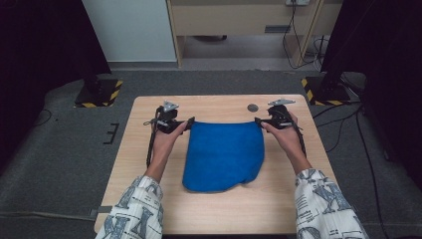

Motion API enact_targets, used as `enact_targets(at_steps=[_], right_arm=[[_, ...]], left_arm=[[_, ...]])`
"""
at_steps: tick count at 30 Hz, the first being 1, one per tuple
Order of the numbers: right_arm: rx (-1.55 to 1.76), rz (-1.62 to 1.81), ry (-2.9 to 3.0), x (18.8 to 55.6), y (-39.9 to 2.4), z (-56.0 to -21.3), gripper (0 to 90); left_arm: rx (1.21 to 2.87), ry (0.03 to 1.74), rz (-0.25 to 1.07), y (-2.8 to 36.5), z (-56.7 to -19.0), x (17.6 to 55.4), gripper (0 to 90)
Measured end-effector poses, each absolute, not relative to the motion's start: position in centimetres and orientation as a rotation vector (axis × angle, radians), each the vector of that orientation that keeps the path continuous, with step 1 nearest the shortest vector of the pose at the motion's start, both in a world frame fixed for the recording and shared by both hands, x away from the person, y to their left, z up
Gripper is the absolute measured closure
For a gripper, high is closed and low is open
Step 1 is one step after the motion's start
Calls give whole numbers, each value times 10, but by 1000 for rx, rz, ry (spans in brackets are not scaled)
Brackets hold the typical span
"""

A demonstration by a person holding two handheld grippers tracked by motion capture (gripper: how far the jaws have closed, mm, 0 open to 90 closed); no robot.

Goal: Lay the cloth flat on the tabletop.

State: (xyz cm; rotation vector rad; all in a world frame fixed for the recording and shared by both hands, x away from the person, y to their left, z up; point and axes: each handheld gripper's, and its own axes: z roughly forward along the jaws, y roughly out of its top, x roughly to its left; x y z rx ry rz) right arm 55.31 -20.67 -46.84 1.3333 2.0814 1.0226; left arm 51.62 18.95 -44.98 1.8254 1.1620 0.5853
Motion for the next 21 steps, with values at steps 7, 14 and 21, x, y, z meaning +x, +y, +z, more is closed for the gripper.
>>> enact_targets(at_steps=[7, 14, 21], right_arm=[[1306, 1079, 2096, 540, -209, -460, 169], [1244, 1099, 2143, 516, -208, -459, 334], [1166, 1127, 2197, 475, -202, -467, 485]], left_arm=[[1825, 1149, 566, 194, -448, 504, 105], [1848, 1126, 559, 195, -454, 483, 87], [1838, 1134, 558, 199, -468, 445, 104]])
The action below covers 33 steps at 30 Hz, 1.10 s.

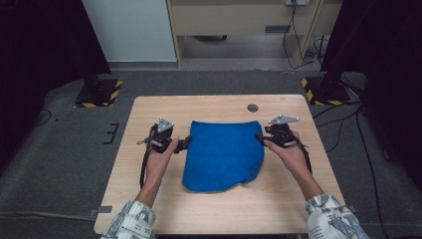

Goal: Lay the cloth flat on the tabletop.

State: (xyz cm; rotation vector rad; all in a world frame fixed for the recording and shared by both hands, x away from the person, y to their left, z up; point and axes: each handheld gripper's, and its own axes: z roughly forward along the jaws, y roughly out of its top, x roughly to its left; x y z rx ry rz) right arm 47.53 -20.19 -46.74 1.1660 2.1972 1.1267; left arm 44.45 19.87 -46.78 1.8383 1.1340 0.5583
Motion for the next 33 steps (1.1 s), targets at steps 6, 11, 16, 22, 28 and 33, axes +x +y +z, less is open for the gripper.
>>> enact_targets(at_steps=[6, 11, 16, 22, 28, 33], right_arm=[[1112, 1192, 2245, 442, -195, -478, 599], [1074, 1215, 2292, 418, -188, -484, 619], [1068, 1213, 2311, 405, -179, -491, 517], [1088, 1216, 2307, 390, -180, -494, 475], [1064, 1248, 2307, 374, -184, -489, 488], [1058, 1243, 2337, 364, -178, -493, 460]], left_arm=[[1872, 1126, 554, 205, -479, 416, 114], [1897, 1112, 543, 205, -491, 396, 114], [1954, 1094, 508, 197, -503, 383, 103], [1980, 1090, 521, 197, -506, 372, 98], [2001, 1134, 529, 192, -511, 359, 93], [2061, 1110, 539, 182, -516, 352, 96]])
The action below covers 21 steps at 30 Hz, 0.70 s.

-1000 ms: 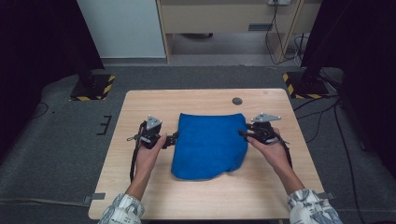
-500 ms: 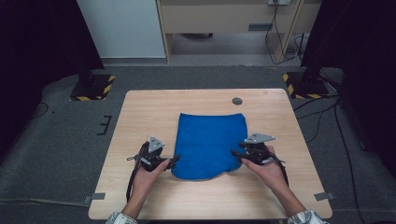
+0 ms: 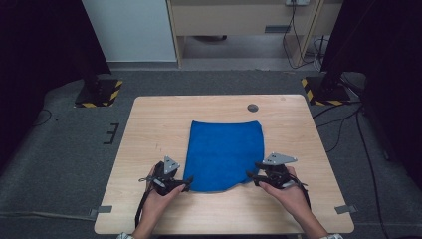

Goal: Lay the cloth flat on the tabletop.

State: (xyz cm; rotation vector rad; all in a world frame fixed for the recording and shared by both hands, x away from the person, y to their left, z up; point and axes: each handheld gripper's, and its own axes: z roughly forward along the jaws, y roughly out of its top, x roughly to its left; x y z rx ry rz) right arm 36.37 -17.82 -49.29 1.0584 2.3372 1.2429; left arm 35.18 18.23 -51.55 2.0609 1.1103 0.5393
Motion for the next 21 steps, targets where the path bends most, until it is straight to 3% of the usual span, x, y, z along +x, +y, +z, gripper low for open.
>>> enact_targets(at_steps=[5, 11, 14, 17, 21], right_arm=[[1043, 1234, 2358, 355, -177, -493, 446], [1024, 1175, 2399, 350, -172, -498, 512], [1006, 1120, 2411, 352, -167, -503, 643], [1001, 1131, 2410, 352, -169, -501, 849], [1033, 1156, 2399, 353, -178, -497, 900]], left_arm=[[2074, 1087, 565, 179, -514, 348, 96], [2074, 1095, 566, 182, -516, 352, 96], [2066, 1098, 568, 183, -515, 353, 96], [2076, 1096, 570, 183, -516, 353, 98], [2099, 1092, 576, 181, -516, 353, 104]])
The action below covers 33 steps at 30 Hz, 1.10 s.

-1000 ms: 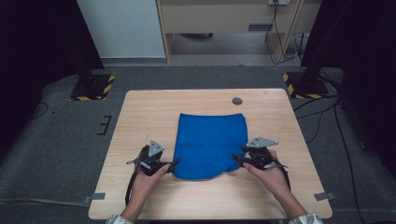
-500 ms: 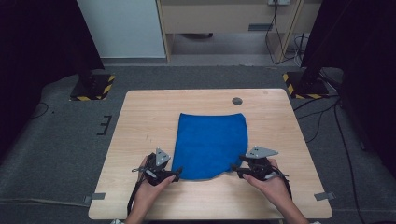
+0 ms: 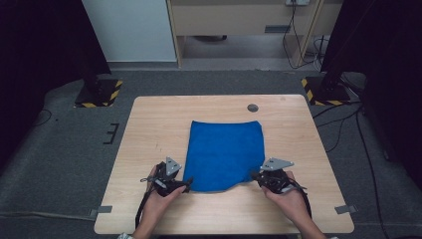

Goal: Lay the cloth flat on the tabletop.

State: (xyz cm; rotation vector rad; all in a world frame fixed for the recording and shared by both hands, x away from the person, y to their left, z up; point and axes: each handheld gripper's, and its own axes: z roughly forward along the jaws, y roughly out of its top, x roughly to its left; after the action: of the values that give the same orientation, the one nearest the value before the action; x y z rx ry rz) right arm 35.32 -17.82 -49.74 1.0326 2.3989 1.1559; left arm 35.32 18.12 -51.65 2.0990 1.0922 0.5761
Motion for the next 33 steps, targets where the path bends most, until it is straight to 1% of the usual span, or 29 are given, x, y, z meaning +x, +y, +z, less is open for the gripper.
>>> enact_targets(at_steps=[5, 12, 14, 16, 17, 19, 23, 26, 29, 33], right_arm=[[1043, 1187, 2379, 351, -192, -487, 900], [1052, 1155, 2388, 335, -220, -483, 896], [1065, 1135, 2414, 329, -227, -482, 826], [1089, 1125, 2398, 326, -231, -481, 711], [1121, 1122, 2389, 324, -235, -480, 632], [1153, 1141, 2368, 325, -239, -477, 535], [1178, 1158, 2340, 332, -238, -477, 431], [1176, 1145, 2338, 342, -232, -481, 374], [1182, 1156, 2343, 351, -224, -485, 367], [1165, 1152, 2350, 358, -207, -485, 322]], left_arm=[[2077, 1110, 584, 185, -514, 354, 107], [2055, 1129, 585, 192, -512, 355, 106], [2051, 1128, 580, 192, -512, 355, 106], [2045, 1129, 582, 192, -511, 355, 105], [2043, 1129, 584, 193, -510, 355, 104], [2037, 1132, 585, 193, -511, 356, 104], [2030, 1131, 583, 195, -510, 356, 99], [2016, 1127, 582, 196, -509, 357, 91], [2004, 1128, 594, 199, -507, 361, 57], [1981, 1128, 608, 207, -504, 365, 48]])
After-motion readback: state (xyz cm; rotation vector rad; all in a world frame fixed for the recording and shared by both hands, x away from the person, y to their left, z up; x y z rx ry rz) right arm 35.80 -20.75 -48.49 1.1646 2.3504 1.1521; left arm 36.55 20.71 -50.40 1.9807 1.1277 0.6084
